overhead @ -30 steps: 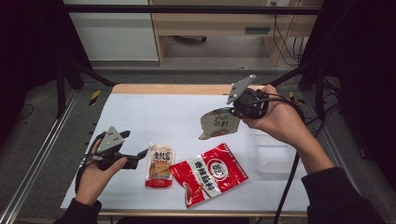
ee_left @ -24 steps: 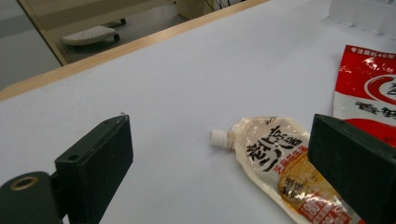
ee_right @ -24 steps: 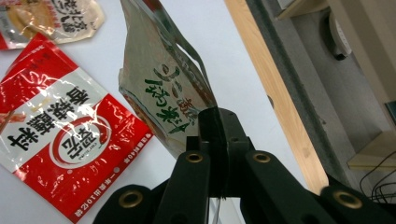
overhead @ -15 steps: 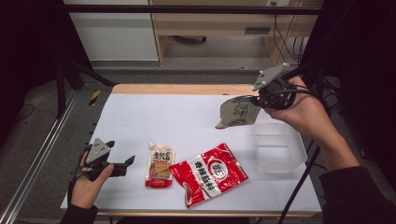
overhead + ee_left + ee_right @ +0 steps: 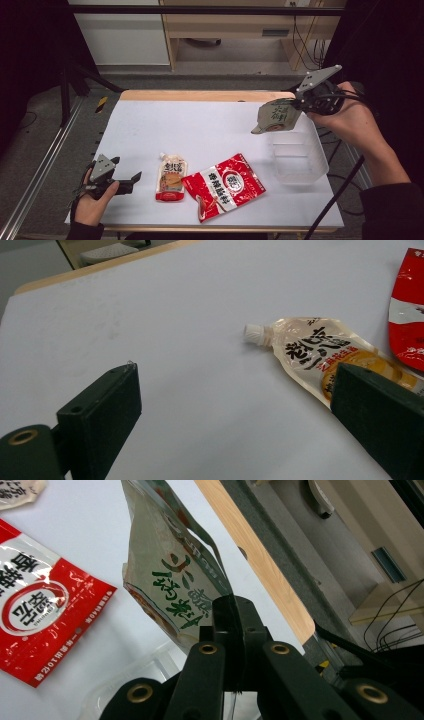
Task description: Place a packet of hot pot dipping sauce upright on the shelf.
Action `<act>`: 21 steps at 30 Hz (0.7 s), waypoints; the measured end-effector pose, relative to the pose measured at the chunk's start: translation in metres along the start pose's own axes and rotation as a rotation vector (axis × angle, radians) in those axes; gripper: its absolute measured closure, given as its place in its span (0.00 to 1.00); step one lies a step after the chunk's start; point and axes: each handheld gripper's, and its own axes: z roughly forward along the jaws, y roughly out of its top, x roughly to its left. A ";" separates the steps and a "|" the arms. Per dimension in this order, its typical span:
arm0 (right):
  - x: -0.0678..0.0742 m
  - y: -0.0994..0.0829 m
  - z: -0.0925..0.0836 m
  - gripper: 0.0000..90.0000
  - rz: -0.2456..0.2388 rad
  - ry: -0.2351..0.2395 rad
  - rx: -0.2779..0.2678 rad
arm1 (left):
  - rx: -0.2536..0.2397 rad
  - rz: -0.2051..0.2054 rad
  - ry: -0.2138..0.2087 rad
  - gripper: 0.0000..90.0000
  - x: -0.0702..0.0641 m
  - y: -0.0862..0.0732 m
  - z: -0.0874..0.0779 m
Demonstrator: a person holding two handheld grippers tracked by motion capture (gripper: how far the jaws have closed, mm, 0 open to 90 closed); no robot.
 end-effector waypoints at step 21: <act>-0.040 -0.054 0.032 1.00 0.073 -0.051 0.074 | 0.014 0.008 0.002 0.07 -0.001 -0.002 0.003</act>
